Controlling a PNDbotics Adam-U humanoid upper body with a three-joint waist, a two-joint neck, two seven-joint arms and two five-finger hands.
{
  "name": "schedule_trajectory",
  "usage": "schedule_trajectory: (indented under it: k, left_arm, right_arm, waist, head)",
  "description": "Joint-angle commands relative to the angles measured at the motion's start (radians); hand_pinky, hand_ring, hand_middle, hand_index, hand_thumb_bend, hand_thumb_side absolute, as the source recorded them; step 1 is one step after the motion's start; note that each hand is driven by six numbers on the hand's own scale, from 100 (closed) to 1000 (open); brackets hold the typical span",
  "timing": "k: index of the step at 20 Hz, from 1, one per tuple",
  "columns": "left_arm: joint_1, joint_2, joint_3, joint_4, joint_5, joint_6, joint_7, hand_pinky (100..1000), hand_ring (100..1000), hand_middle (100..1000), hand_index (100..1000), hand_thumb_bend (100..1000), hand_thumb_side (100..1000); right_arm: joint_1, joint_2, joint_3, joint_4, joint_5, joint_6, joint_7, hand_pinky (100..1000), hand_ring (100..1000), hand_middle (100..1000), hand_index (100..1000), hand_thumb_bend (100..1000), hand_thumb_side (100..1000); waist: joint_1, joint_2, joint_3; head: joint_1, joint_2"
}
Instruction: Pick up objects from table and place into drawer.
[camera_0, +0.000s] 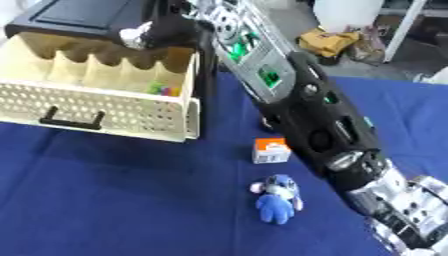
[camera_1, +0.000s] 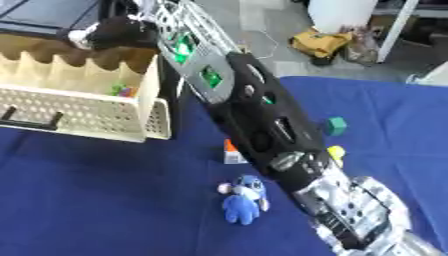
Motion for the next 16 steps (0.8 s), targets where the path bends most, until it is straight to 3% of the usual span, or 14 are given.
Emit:
schedule_trajectory:
  k: [1,3,4,11,16]
  left_arm:
    - [-0.01,0.019,0.013,-0.012,0.001,0.002,0.003,100,100,100,679,212,1000]
    - [-0.007,0.021,0.014,-0.012,0.001,0.002,0.004,100,100,100,679,211,1000]
    - [-0.004,0.022,0.014,-0.012,0.001,0.003,0.005,100,100,100,679,211,1000]
    - [0.012,0.031,0.019,-0.012,-0.001,0.008,0.01,100,100,100,678,212,1000]
    - [0.022,0.036,0.021,-0.012,-0.003,0.01,0.012,100,100,100,678,213,1000]
  right_arm:
    - [-0.027,-0.032,-0.017,-0.043,-0.017,0.002,-0.01,403,518,417,608,533,540]
    - [-0.028,-0.047,-0.031,-0.078,-0.038,0.007,-0.023,394,508,405,603,518,552]
    - [-0.028,-0.056,-0.04,-0.099,-0.052,0.01,-0.033,392,505,404,604,488,610]
    - [0.003,-0.16,-0.102,-0.265,-0.145,-0.002,-0.099,373,459,391,641,461,434]
    - [0.069,-0.251,-0.138,-0.386,-0.219,0.011,-0.145,377,458,391,628,455,412]
  waist:
    - [0.01,-0.024,-0.003]
    - [0.012,-0.026,-0.007]
    - [0.013,-0.028,-0.01]
    - [0.023,-0.039,-0.036]
    - [0.033,-0.047,-0.054]
  head:
    - [0.006,-0.005]
    - [0.011,0.0]
    - [0.015,0.002]
    - [0.05,0.022]
    - [0.07,0.032]
